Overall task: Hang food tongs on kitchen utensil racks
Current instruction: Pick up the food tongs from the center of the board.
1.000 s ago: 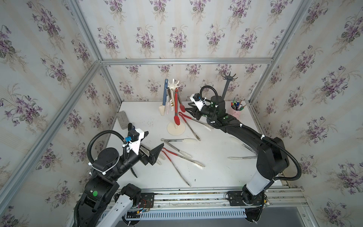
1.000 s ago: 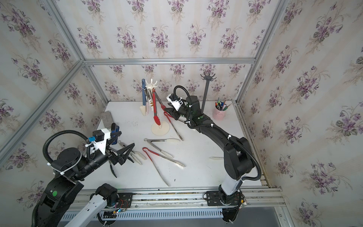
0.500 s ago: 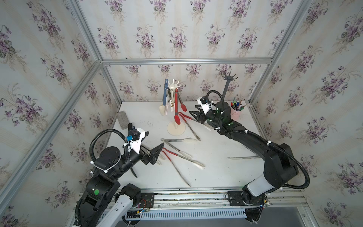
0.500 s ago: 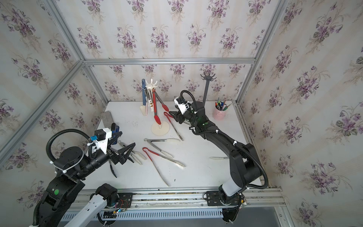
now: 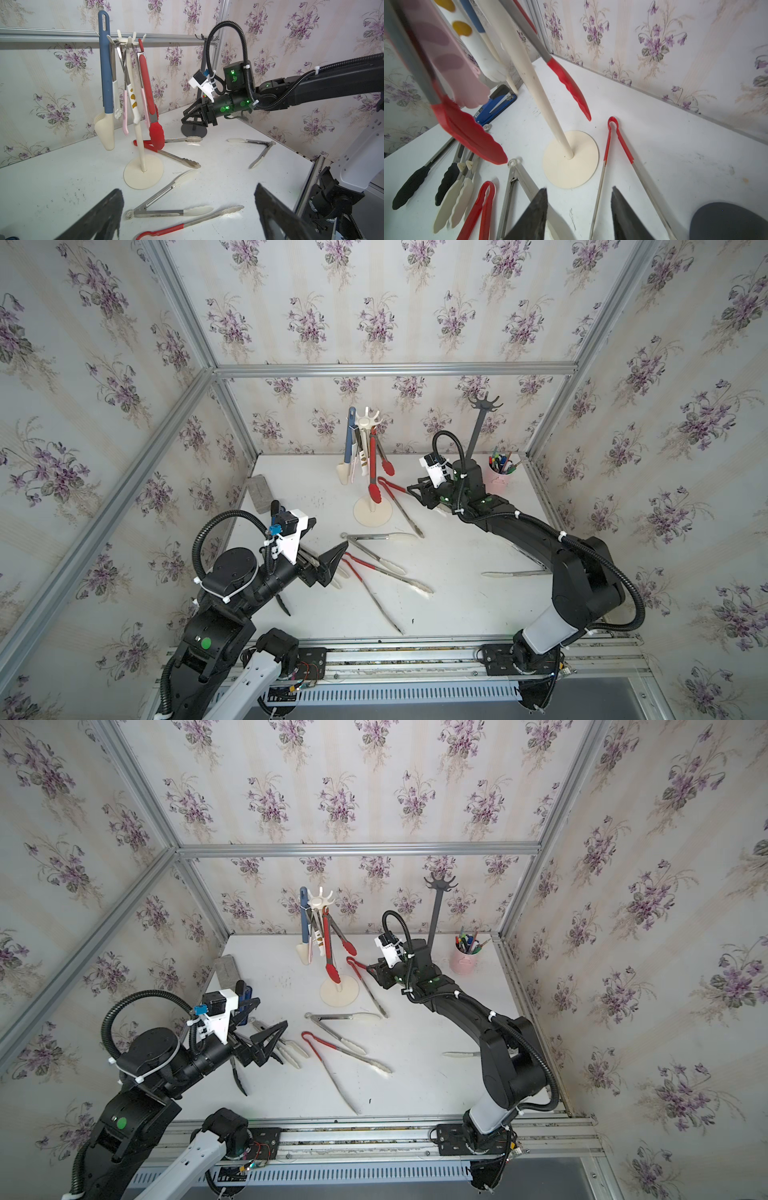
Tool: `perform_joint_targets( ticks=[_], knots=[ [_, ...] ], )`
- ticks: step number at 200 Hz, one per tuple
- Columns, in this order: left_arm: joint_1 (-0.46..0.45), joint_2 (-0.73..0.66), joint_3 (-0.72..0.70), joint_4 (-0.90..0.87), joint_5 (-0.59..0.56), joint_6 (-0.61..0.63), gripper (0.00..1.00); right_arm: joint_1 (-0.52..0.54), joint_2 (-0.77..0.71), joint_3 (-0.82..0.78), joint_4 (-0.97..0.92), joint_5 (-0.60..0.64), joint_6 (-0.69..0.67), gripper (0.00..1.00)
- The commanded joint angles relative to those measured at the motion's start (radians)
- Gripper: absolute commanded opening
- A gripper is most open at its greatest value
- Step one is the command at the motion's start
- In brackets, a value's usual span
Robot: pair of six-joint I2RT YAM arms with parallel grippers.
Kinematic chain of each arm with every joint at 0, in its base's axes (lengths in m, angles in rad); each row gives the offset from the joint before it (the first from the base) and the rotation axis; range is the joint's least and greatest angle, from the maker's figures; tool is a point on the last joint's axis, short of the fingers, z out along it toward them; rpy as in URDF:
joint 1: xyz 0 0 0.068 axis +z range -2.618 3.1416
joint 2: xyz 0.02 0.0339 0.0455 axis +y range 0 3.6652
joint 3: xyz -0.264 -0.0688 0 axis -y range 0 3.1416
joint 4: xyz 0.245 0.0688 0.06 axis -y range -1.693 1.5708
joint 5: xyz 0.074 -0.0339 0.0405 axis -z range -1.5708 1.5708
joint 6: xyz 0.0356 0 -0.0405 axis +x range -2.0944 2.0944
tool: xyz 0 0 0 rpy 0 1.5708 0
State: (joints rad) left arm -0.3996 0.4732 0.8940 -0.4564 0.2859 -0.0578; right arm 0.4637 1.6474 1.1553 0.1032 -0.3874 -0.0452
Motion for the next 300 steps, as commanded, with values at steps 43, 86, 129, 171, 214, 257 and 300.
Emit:
perform_joint_targets(
  ticks=[43,86,129,171,214,257,300],
  knots=[
    [0.000,0.001,0.007,0.005,-0.008,-0.002,0.99,-0.002,0.082,0.030,-0.114,-0.017,0.017,0.44],
    [0.001,0.002,0.004,0.005,-0.017,-0.002,0.99,-0.002,0.162,0.075,-0.184,0.000,0.043,0.41],
    [0.001,0.002,0.003,0.004,-0.019,-0.003,0.99,-0.002,0.236,0.125,-0.242,0.018,0.056,0.39],
    [0.001,-0.001,0.001,0.002,-0.020,-0.005,0.99,0.000,0.277,0.150,-0.250,0.034,0.072,0.37],
    [0.001,-0.004,0.006,0.002,-0.013,-0.008,0.99,0.009,0.324,0.183,-0.260,0.041,0.085,0.36],
    [0.001,-0.019,0.004,0.001,-0.005,-0.011,0.99,0.027,0.379,0.232,-0.267,0.049,0.104,0.34],
    [0.001,-0.025,0.005,-0.008,-0.011,-0.011,0.99,0.039,0.424,0.266,-0.268,0.062,0.126,0.32]
  ],
)
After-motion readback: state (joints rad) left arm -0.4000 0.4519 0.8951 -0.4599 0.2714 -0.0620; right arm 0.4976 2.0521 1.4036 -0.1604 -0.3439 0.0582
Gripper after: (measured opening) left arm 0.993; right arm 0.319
